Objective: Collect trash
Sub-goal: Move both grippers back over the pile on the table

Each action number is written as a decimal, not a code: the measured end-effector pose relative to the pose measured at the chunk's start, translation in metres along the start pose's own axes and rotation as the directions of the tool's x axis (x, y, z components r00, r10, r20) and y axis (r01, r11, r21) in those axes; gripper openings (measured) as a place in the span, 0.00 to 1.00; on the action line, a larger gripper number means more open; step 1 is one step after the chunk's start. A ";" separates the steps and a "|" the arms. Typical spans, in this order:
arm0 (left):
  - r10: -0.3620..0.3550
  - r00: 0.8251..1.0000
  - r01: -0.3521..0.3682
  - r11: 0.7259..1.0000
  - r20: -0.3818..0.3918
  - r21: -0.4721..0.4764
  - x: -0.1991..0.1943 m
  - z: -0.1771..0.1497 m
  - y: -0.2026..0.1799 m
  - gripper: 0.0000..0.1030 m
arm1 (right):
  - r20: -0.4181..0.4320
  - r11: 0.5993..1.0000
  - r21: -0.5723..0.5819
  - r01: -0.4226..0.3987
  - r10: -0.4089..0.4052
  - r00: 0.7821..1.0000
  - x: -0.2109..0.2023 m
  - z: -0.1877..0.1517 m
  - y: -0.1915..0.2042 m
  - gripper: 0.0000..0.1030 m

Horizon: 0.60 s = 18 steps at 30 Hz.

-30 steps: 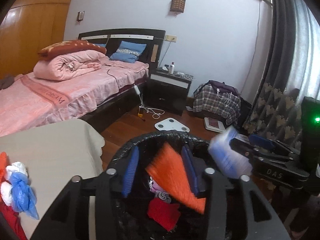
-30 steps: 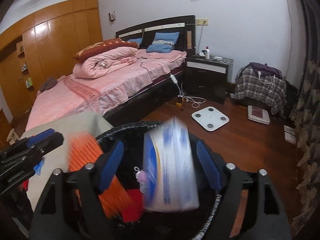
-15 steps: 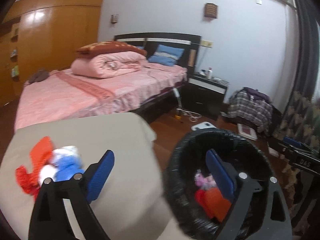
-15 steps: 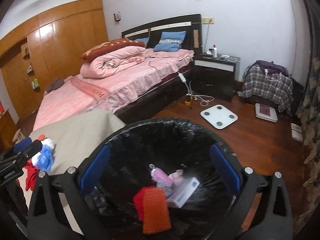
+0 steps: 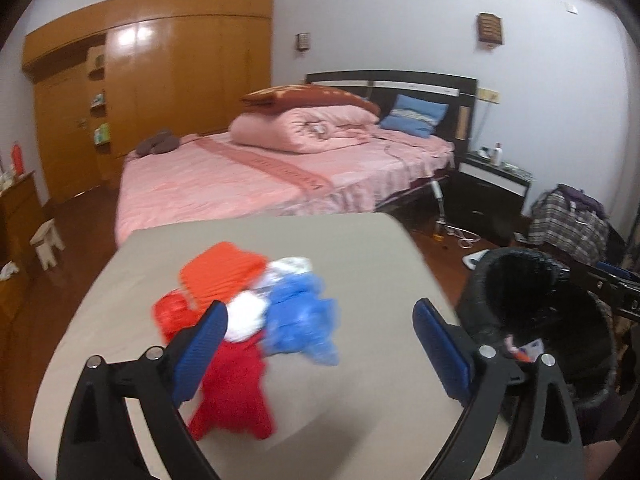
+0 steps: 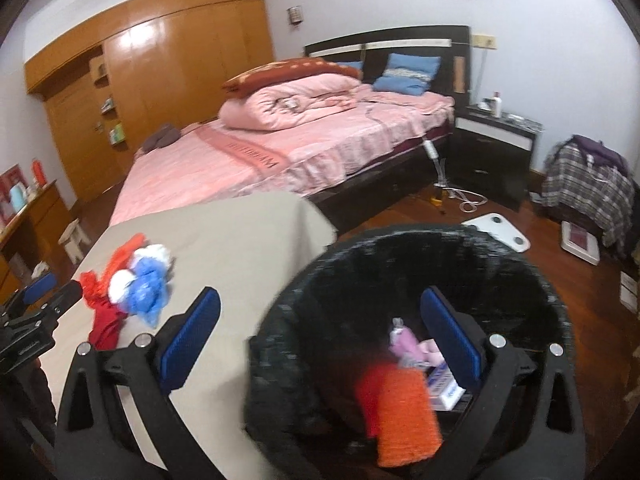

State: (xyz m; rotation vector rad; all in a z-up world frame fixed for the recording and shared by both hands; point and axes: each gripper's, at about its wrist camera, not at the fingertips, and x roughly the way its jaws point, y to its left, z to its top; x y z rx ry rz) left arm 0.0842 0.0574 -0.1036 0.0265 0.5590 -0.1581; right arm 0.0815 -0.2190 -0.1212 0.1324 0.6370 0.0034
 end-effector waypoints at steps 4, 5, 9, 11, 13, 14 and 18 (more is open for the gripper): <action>0.054 0.998 -0.054 0.998 -0.017 -0.030 0.001 -0.009 0.028 0.89 | -0.008 0.998 -0.045 -0.046 0.046 0.999 0.009 0.001 0.030 0.95; 0.065 0.998 -0.066 0.997 -0.023 -0.040 0.002 -0.011 0.034 0.89 | -0.009 0.997 -0.054 -0.058 0.058 0.998 0.011 0.001 0.037 0.95; 0.103 0.994 -0.105 0.992 -0.032 -0.069 0.003 -0.022 0.055 0.89 | -0.025 0.989 -0.089 -0.114 0.112 0.993 0.025 -0.001 0.070 0.95; 0.121 0.992 -0.124 0.989 -0.043 -0.076 0.005 -0.026 0.063 0.89 | -0.030 0.985 -0.107 -0.134 0.131 0.991 0.029 -0.004 0.080 0.95; 0.134 0.989 -0.138 0.987 -0.058 -0.083 0.008 -0.031 0.071 0.89 | -0.039 0.980 -0.131 -0.152 0.148 0.988 0.038 -0.006 0.094 0.95; 0.138 0.988 -0.143 0.986 -0.065 -0.085 0.010 -0.033 0.073 0.89 | -0.043 0.978 -0.138 -0.157 0.153 0.987 0.041 -0.007 0.099 0.95; 0.141 0.985 -0.151 0.984 -0.102 -0.099 0.022 -0.042 0.082 0.89 | -0.051 0.972 -0.143 -0.185 0.179 0.983 0.055 -0.010 0.111 0.95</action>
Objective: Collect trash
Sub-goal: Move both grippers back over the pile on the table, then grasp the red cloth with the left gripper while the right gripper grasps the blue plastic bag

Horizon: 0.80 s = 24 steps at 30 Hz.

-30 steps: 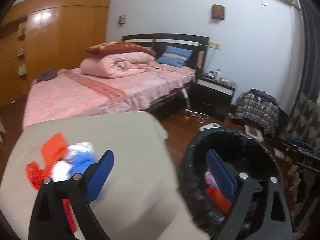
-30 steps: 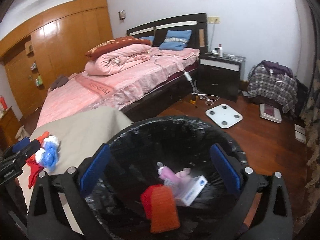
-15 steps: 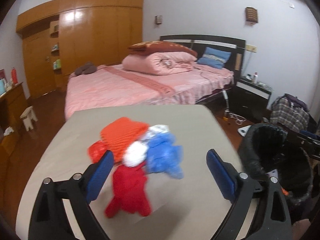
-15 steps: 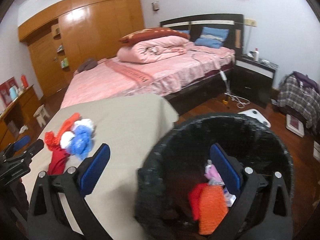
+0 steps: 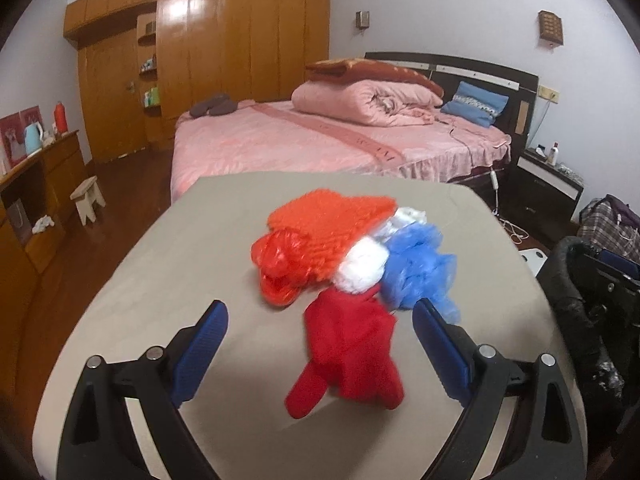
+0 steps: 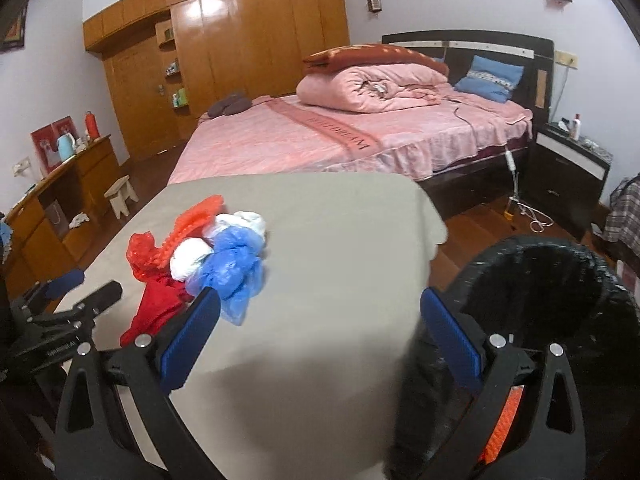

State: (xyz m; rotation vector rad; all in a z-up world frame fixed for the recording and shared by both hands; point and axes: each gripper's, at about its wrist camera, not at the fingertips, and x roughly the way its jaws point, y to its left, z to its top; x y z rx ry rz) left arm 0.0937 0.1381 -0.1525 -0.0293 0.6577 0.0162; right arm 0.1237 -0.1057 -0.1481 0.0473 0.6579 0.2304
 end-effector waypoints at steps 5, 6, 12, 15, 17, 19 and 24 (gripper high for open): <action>-0.015 0.999 0.014 1.000 -0.042 -0.019 0.020 -0.006 -0.001 0.89 | -0.022 1.000 -0.012 -0.009 0.009 1.000 0.019 -0.004 0.006 0.95; -0.019 0.998 0.018 1.000 -0.054 -0.020 0.026 -0.007 -0.002 0.88 | -0.030 1.000 -0.012 -0.008 0.008 1.000 0.023 -0.005 0.007 0.95; -0.040 0.993 0.037 0.999 -0.113 -0.030 0.052 -0.012 -0.007 0.81 | -0.048 1.000 -0.008 -0.009 0.008 0.999 0.032 -0.008 0.002 0.95; -0.048 0.987 0.043 0.999 -0.155 -0.032 0.063 -0.014 -0.011 0.77 | -0.053 1.000 -0.009 -0.007 0.007 0.999 0.035 -0.009 0.001 0.95; -0.062 0.983 0.056 0.998 -0.175 -0.039 0.068 -0.015 -0.013 0.73 | -0.054 1.000 -0.010 -0.006 0.005 0.999 0.037 -0.009 0.001 0.95; -0.077 0.977 0.071 0.997 -0.197 -0.039 0.072 -0.016 -0.015 0.63 | -0.058 1.000 -0.009 -0.006 0.005 0.998 0.038 -0.009 0.000 0.95; -0.091 0.975 0.086 0.996 -0.204 -0.031 0.072 -0.019 -0.017 0.28 | -0.061 1.000 -0.016 -0.004 0.003 0.998 0.040 -0.009 0.001 0.95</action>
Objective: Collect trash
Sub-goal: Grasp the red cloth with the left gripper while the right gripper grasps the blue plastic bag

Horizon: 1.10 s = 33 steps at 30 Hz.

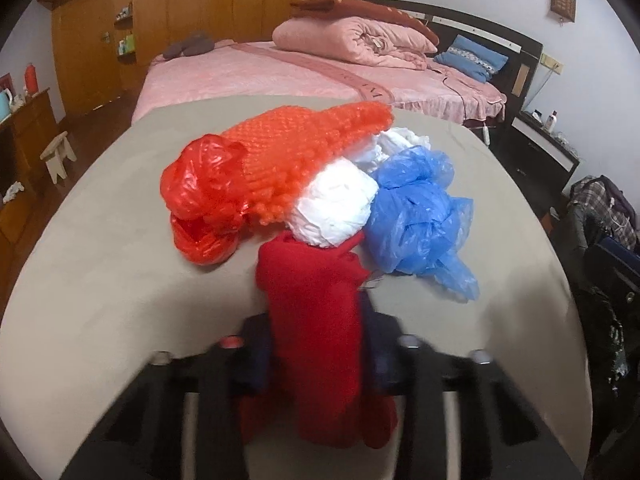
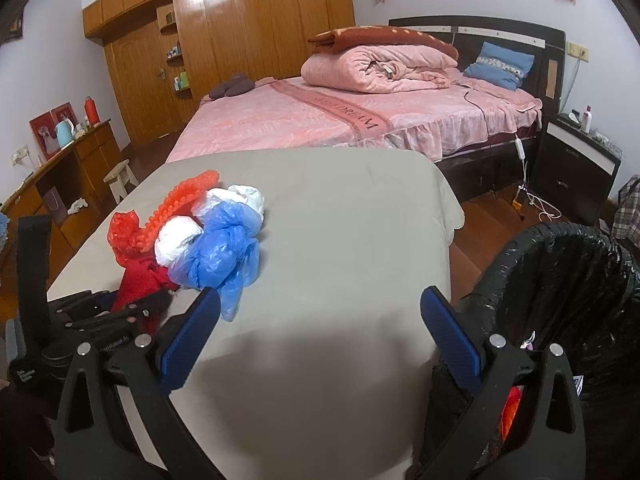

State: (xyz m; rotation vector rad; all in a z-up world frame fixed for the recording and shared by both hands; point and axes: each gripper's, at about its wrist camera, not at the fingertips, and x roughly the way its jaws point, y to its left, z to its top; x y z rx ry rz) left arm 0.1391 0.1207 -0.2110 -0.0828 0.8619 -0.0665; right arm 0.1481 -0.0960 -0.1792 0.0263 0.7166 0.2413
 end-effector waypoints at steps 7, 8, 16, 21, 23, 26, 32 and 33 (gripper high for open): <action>-0.004 0.999 0.005 1.000 0.050 -0.019 -0.020 -0.002 0.008 0.19 | -0.002 1.000 -0.008 0.001 -0.001 1.000 0.000 -0.001 0.005 0.95; -0.002 0.998 0.003 1.000 0.059 -0.017 -0.024 -0.002 0.008 0.19 | -0.002 1.000 -0.008 -0.001 0.001 1.000 0.000 -0.001 0.006 0.95; 0.021 0.989 -0.017 1.000 0.144 -0.024 -0.057 0.005 0.017 0.19 | 0.001 1.000 -0.023 -0.017 0.017 1.000 0.004 0.003 0.019 0.95; 0.042 0.978 -0.031 0.998 0.206 -0.053 -0.074 0.017 0.028 0.19 | 0.000 0.999 -0.030 -0.031 0.031 1.000 0.013 0.010 0.031 0.95; 0.051 0.974 -0.041 0.998 0.220 -0.053 -0.078 0.021 0.031 0.19 | -0.001 0.999 -0.030 -0.035 0.035 0.999 0.018 0.013 0.036 0.95; 0.063 0.971 -0.053 0.997 0.231 -0.052 -0.080 0.025 0.035 0.19 | -0.003 0.999 -0.032 -0.042 0.042 0.999 0.026 0.018 0.045 0.95; 0.073 0.969 -0.060 0.996 0.237 -0.063 -0.076 0.031 0.043 0.19 | -0.014 0.999 -0.028 -0.041 0.041 0.999 0.045 0.024 0.054 0.95; 0.074 0.969 -0.060 0.996 0.238 -0.063 -0.075 0.031 0.044 0.19 | -0.018 0.999 -0.029 -0.039 0.039 0.999 0.048 0.024 0.055 0.95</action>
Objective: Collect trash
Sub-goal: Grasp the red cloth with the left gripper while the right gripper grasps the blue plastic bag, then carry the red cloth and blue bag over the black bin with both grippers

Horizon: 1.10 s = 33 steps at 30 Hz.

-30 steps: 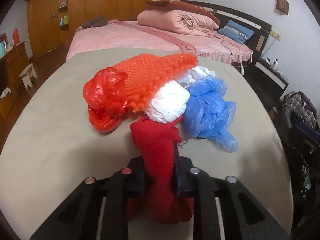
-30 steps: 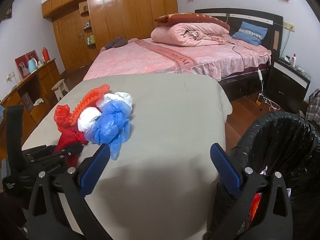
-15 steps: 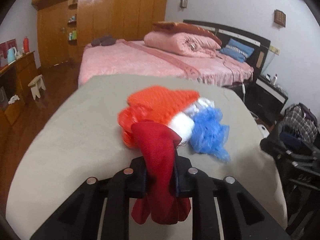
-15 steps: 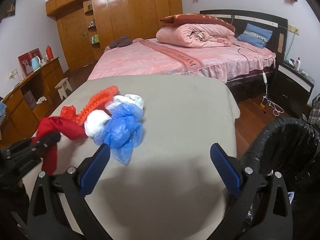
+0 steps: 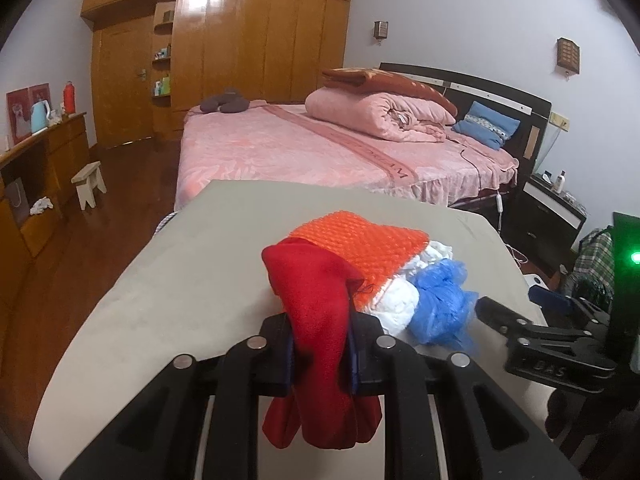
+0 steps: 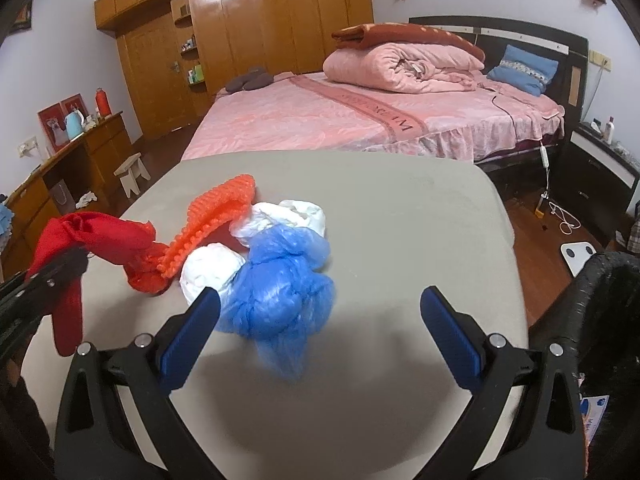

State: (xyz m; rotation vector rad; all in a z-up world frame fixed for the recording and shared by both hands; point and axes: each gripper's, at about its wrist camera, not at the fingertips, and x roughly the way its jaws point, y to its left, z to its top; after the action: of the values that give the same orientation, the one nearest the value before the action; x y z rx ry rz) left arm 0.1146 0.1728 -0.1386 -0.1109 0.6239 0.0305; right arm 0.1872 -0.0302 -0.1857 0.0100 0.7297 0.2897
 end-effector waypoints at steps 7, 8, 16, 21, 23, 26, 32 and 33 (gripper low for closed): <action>0.011 1.000 -0.011 1.000 -0.001 0.000 0.007 0.000 0.003 0.19 | -0.049 1.000 -0.023 0.021 -0.022 0.999 0.026 0.000 0.010 0.94; 0.013 1.000 -0.013 1.000 -0.001 0.002 0.008 0.000 0.004 0.19 | -0.058 1.000 -0.025 0.018 -0.019 0.998 0.029 -0.001 0.011 0.93; 0.020 1.000 -0.020 1.000 -0.011 -0.002 0.008 -0.003 0.006 0.19 | -0.162 0.992 -0.042 -0.118 0.109 0.981 0.047 -0.007 0.023 0.44; 0.022 1.000 -0.022 1.000 -0.011 0.004 0.008 -0.002 0.004 0.19 | -0.161 0.988 -0.052 -0.146 0.136 0.977 0.039 -0.008 0.029 0.30; 0.022 1.000 -0.022 1.000 -0.008 0.004 0.007 -0.002 0.004 0.19 | -0.152 0.988 -0.041 -0.146 0.138 0.979 0.032 -0.006 0.027 0.29; 0.021 1.000 -0.021 1.000 0.002 0.004 0.003 -0.002 0.002 0.19 | -0.126 0.989 -0.028 -0.146 0.141 0.982 0.019 -0.003 0.023 0.28; 0.006 1.000 -0.006 1.000 0.024 0.016 -0.008 0.004 -0.007 0.19 | -0.069 0.990 -0.022 -0.140 0.138 0.988 -0.010 0.006 0.013 0.28; 0.000 1.000 -0.001 1.000 0.030 0.018 -0.011 0.005 -0.010 0.19 | -0.064 0.990 -0.020 -0.140 0.138 0.988 -0.014 0.007 0.011 0.28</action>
State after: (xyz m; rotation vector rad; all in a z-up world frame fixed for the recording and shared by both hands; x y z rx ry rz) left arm 0.1093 0.1632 -0.1275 -0.0925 0.5946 0.0266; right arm 0.1790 -0.0222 -0.1700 0.0287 0.7888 0.4337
